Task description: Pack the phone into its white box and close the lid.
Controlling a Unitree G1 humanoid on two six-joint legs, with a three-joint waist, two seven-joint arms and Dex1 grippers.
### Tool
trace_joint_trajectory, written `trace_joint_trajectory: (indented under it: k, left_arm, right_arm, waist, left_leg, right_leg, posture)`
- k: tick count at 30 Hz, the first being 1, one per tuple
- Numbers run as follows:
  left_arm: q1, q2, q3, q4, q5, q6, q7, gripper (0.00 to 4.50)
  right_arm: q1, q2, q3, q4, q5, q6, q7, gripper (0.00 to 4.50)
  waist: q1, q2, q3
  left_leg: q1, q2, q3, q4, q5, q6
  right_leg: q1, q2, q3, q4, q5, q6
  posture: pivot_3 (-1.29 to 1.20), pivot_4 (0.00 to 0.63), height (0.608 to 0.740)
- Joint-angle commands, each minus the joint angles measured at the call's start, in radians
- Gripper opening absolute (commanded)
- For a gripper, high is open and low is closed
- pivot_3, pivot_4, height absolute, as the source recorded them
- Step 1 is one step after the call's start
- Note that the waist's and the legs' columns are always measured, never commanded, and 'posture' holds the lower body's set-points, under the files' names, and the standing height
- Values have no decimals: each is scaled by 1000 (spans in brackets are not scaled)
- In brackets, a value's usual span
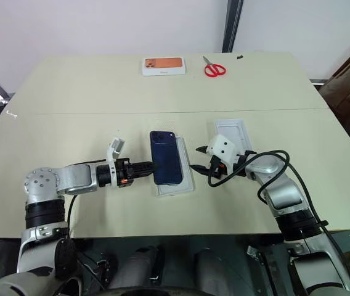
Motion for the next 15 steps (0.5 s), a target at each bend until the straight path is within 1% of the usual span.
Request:
trace_joint_trajectory:
  k: [1, 2, 9, 15]
  left_arm:
    - [8, 2, -10, -30, 19, -11, -11, 344]
    - [9, 3, -12, -31, 22, -12, -18, 57]
    - [-1, -5, 20, -8, 1, -14, -23, 57]
    - [-25, -14, 89, 57, -132, 4, 18, 57]
  right_arm:
    - [-10, 1, -7, -38, 4, -6, -1, 2961]
    - [-10, 0, -7, -39, 5, -6, 0, 2961]
    - [-4, 0, -5, -42, 3, -6, -2, 2961]
    - [2, -2, -4, -44, 3, -6, -1, 2961]
  waist:
    - [-1, 0, 0]
    - [0, 0, 0]
    - [0, 0, 0]
    - [-1, 0, 0]
  left_leg:
    - [0, 0, 0, 0, 0, 0]
    - [0, 0, 0, 0, 0, 0]
    - [0, 0, 0, 0, 0, 0]
    - [0, 0, 0, 0, 0, 0]
  right_leg:
    - [0, 0, 0, 0, 0, 0]
    - [0, 0, 0, 0, 0, 0]
    - [0, 0, 0, 0, 0, 0]
    - [0, 0, 0, 0, 0, 0]
  posture:
    - [0, 150, 734]
    - [0, 150, 734]
    - [0, 150, 734]
    - [0, 150, 734]
